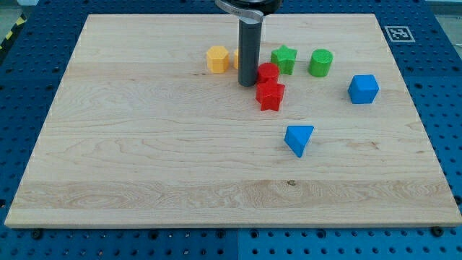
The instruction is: Move your arm at the bottom of the blue triangle
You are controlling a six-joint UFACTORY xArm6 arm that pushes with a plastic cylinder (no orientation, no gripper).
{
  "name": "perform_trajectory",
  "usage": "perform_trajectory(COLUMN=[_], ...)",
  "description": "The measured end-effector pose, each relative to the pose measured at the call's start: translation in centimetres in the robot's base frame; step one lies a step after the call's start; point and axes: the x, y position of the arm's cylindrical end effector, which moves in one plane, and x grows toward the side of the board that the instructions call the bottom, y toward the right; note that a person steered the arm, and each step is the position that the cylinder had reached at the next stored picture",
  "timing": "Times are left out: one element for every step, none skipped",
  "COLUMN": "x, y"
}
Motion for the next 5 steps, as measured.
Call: perform_trajectory(x=[0.0,0.0,1.3,3.0,3.5], y=[0.0,-1.2,-2.6,-2.6,-2.6])
